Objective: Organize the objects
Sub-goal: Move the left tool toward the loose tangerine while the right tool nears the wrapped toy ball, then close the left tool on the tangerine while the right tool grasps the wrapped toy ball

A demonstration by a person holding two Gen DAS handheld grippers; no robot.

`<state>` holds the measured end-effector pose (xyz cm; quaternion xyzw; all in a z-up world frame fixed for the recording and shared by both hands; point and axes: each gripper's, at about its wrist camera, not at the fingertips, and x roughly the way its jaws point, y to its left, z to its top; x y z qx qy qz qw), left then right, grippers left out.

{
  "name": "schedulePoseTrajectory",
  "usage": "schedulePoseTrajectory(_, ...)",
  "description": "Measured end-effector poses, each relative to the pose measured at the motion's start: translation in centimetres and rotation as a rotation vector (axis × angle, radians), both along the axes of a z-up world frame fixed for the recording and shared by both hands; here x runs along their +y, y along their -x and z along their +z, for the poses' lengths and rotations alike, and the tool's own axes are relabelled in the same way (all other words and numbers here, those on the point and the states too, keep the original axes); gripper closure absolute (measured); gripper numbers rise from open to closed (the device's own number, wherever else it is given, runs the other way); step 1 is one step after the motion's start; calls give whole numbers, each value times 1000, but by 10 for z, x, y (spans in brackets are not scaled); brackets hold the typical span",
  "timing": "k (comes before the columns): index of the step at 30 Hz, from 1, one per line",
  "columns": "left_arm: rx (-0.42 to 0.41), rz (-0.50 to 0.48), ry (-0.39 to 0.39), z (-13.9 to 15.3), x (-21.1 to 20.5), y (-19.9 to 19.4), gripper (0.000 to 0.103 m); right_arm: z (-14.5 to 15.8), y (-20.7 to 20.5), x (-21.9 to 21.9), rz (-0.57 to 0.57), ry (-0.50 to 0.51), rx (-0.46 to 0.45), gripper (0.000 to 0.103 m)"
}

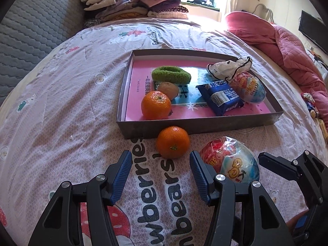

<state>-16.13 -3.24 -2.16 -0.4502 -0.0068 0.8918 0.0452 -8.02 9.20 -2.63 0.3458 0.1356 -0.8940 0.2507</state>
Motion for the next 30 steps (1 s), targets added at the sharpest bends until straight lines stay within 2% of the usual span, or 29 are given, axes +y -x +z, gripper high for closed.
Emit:
schedulePoseTrajectory(5,-6,2,-1,-7,0,10,43,-5,10,-3,-10,-5,-18,36)
schedulePoseTrajectory(9,-16,-14,-36,-12,0,16,43,-4,22,0,-42,3,-28,36)
schedulePoseTrajectory(15,-30,-26,-51,-16,3,22,43,-10,38,-3,-54,-43,-15,36)
schedulePoseTrajectory(18,-32,-30,-60,-17,3,24,42,-10,41,-3,-44,-49,-14,40)
schedulePoseTrajectory(19,-35,-29,-69,-18,3,24,42,-11,42,-2,-41,-53,-8,44)
schedulePoseTrajectory(27,-74,-13,-112,-22,-1,32,41,-12,49,4,-13,-38,-16,47)
schedulePoseTrajectory(30,-81,-18,-119,-22,1,33,46,-12,49,6,-11,-30,-22,47)
